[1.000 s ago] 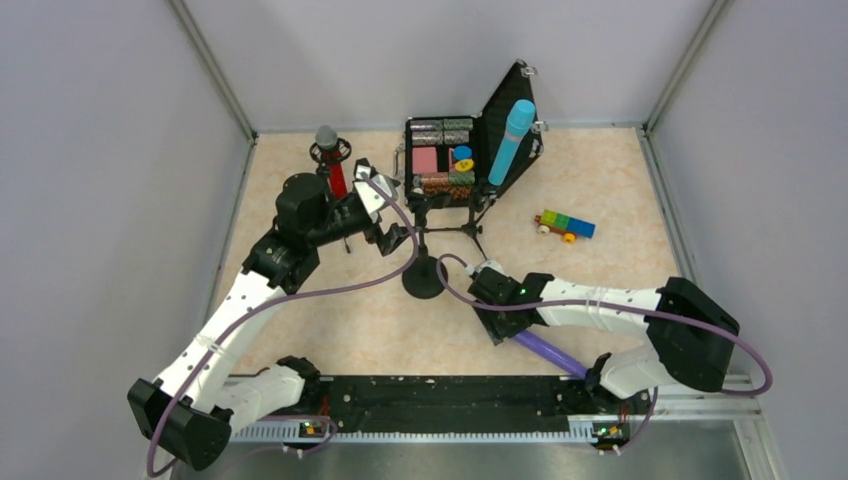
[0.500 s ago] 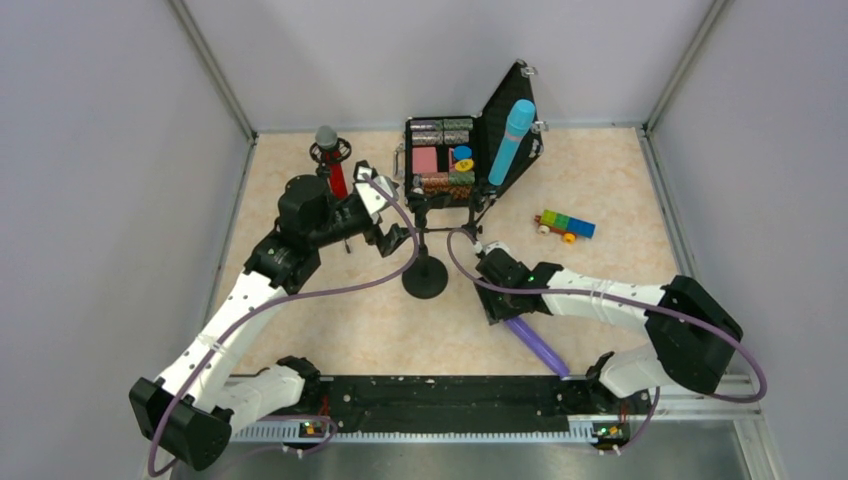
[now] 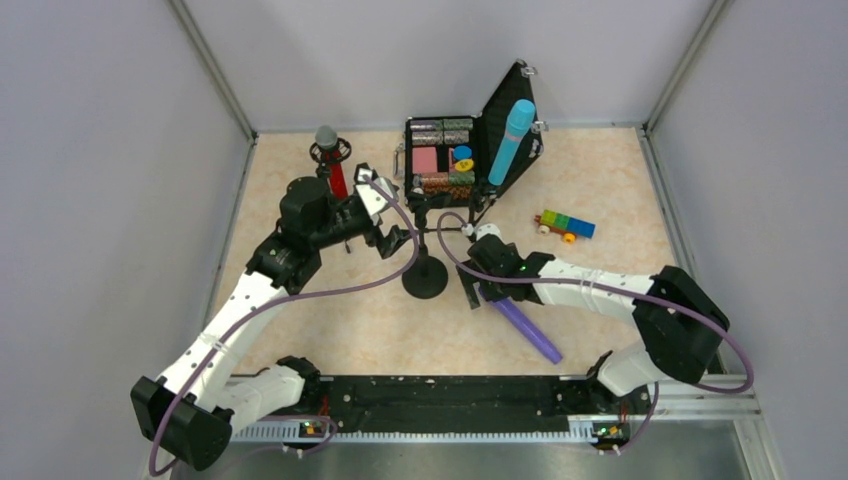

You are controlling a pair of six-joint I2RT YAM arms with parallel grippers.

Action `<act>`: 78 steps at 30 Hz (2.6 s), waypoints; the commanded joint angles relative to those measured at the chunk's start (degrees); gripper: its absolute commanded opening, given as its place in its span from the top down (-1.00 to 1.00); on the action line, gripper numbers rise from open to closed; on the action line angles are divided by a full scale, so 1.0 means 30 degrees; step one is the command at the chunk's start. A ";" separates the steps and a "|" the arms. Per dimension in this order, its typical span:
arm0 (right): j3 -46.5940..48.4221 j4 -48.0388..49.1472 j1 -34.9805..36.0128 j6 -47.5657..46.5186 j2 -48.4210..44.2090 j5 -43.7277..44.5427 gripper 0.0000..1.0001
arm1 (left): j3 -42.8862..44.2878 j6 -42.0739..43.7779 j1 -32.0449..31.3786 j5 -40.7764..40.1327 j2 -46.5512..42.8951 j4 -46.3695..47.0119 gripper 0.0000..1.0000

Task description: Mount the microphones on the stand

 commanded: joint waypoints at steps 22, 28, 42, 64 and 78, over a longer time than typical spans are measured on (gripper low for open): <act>-0.0177 -0.1882 -0.0137 0.1223 0.0813 -0.1130 0.32 | 0.0067 -0.0653 0.0433 0.0281 0.0210 0.0960 -0.98; 0.0405 -0.1099 -0.0473 0.2761 0.0511 -0.1003 0.48 | 0.0040 -0.0662 0.0464 0.0334 0.0162 0.0975 -0.98; -0.0017 -0.1451 -0.0871 -0.0312 -0.0532 0.0615 -0.62 | 0.0013 -0.0519 0.0537 0.0253 0.0085 0.0894 -0.98; 0.0538 -0.3292 -0.0058 -0.1500 0.2095 -0.2892 0.37 | -0.0079 -0.0045 0.0676 0.0270 -0.0080 0.0814 -0.98; 0.0481 -0.2387 -0.0038 -0.2144 0.0494 -0.2683 1.00 | -0.1464 0.1132 0.0698 -0.0461 -0.1928 0.2838 -0.98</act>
